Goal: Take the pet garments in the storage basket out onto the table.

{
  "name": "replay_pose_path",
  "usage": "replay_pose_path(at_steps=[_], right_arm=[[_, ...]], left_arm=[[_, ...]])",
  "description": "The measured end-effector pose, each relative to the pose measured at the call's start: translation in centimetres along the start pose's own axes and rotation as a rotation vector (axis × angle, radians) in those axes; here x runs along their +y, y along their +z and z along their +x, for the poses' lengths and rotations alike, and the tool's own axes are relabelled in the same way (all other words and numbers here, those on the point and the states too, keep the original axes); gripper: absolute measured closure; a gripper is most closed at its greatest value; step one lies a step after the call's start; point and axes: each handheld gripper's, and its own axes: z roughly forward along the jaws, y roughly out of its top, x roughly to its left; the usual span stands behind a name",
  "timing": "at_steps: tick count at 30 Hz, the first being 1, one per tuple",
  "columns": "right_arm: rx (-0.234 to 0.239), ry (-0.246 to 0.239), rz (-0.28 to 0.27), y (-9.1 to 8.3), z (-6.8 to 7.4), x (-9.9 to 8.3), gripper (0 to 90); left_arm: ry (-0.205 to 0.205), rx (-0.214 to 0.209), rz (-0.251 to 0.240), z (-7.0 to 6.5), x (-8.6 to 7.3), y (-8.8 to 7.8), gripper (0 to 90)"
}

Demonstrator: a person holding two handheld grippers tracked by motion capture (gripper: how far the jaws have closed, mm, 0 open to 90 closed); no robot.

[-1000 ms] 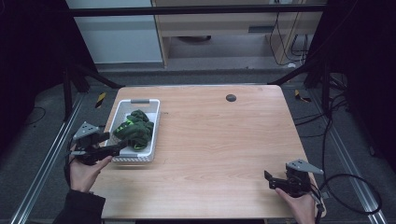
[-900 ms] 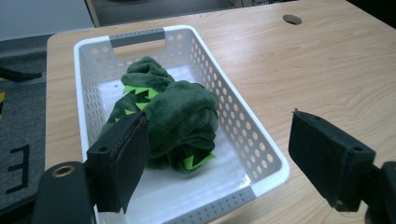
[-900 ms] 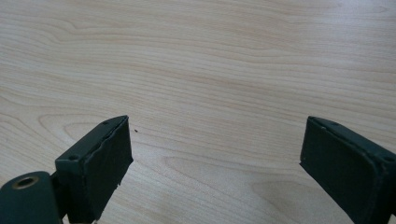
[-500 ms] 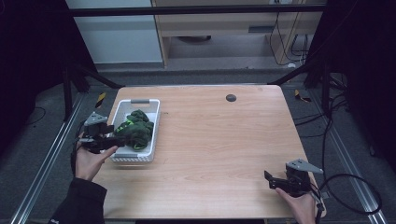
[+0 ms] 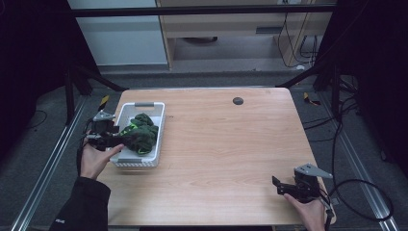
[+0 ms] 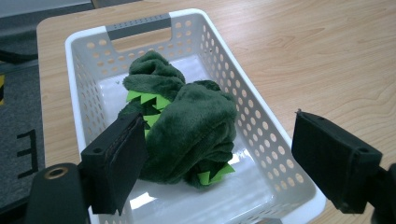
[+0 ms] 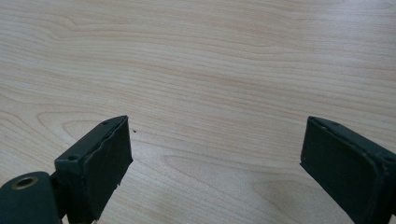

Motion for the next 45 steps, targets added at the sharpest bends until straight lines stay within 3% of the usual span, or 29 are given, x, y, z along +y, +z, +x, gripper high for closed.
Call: replay_pose_path(at_steps=[16,45], right_arm=[[0.001,0.011,0.006,0.0,0.0,0.0,7.7],[0.002,0.001,0.012,0.2,0.0,0.0,7.0]], left_arm=[[0.029,0.023,0.099,0.7,1.4,2.3,15.5],[0.039,0.037,0.22,1.0,2.3,6.4,13.9]])
